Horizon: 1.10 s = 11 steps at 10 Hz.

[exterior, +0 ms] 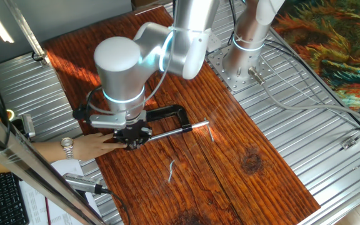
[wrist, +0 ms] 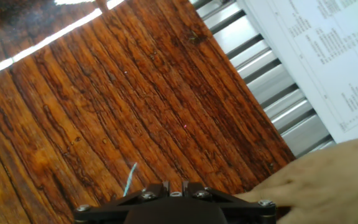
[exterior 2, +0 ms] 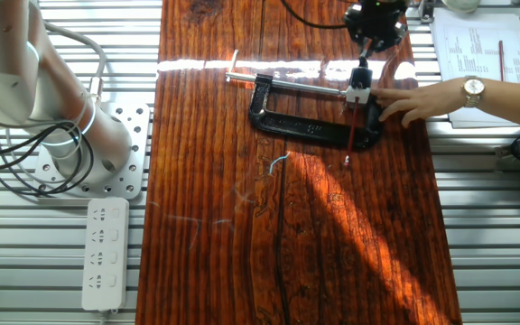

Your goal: Sharpen the pencil with a pencil sharpener

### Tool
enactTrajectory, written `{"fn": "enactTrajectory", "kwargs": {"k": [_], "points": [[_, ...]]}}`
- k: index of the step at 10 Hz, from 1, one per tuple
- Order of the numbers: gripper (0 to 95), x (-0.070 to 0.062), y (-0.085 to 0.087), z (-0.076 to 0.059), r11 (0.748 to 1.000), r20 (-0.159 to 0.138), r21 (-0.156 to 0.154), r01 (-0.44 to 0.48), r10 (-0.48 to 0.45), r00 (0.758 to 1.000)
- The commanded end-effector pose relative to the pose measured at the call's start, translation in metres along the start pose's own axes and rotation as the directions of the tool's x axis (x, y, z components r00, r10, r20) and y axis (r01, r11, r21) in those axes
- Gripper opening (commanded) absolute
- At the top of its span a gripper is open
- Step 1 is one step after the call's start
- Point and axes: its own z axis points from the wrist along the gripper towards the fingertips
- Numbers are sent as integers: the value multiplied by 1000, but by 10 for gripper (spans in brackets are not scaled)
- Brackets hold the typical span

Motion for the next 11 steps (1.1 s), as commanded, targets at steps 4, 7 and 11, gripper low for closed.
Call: {"fn": "enactTrajectory", "kwargs": {"k": [4, 7, 11], "points": [[190, 4, 2, -2, 1000, 8, 12, 20, -20, 1000], [380, 4, 2, 0, 1000, 13, 11, 17, -17, 1000], [380, -4, -1, -7, 1000, 28, -6, -9, 9, 1000]]}}
